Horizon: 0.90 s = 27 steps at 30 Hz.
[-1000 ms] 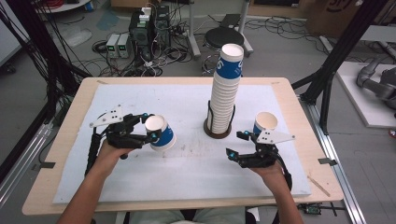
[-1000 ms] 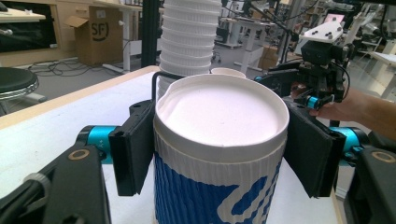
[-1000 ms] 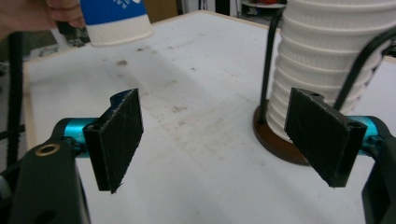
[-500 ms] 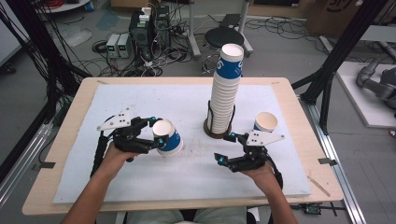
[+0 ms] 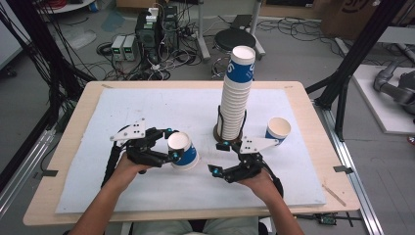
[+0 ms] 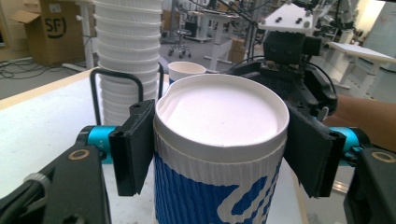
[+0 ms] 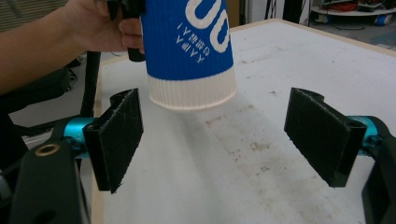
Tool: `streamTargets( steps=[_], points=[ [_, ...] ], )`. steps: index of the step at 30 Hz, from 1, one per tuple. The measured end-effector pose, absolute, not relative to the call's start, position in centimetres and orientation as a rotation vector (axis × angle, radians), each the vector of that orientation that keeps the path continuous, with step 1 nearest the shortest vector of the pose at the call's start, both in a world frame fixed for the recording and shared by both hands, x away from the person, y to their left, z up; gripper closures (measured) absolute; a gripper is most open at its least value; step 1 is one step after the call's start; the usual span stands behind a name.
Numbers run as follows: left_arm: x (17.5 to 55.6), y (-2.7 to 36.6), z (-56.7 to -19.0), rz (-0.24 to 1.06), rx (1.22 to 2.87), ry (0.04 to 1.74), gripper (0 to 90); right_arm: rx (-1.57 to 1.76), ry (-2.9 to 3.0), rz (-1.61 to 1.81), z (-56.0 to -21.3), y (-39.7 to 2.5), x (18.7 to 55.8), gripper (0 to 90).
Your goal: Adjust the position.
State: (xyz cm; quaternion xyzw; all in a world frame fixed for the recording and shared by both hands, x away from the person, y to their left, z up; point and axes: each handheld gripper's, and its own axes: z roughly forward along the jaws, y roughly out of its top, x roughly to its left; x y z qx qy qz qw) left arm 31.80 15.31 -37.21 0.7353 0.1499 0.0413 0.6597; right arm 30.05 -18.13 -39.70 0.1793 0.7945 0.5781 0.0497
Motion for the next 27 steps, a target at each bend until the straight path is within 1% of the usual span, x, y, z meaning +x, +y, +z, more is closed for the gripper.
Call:
streamTargets(
  steps=[11, 27],
  points=[
    [31.5, 13.9, -37.3, 0.067, 1.688, 0.292, 30.6, 0.487, 2.476, 1.778, -40.0, -16.3, 30.4, 20.0],
    [31.0, 12.3, -37.4, 0.035, 1.680, 0.247, 30.7, 0.425, 2.499, 1.779, -40.2, -14.6, 30.3, 20.0]
  ],
)
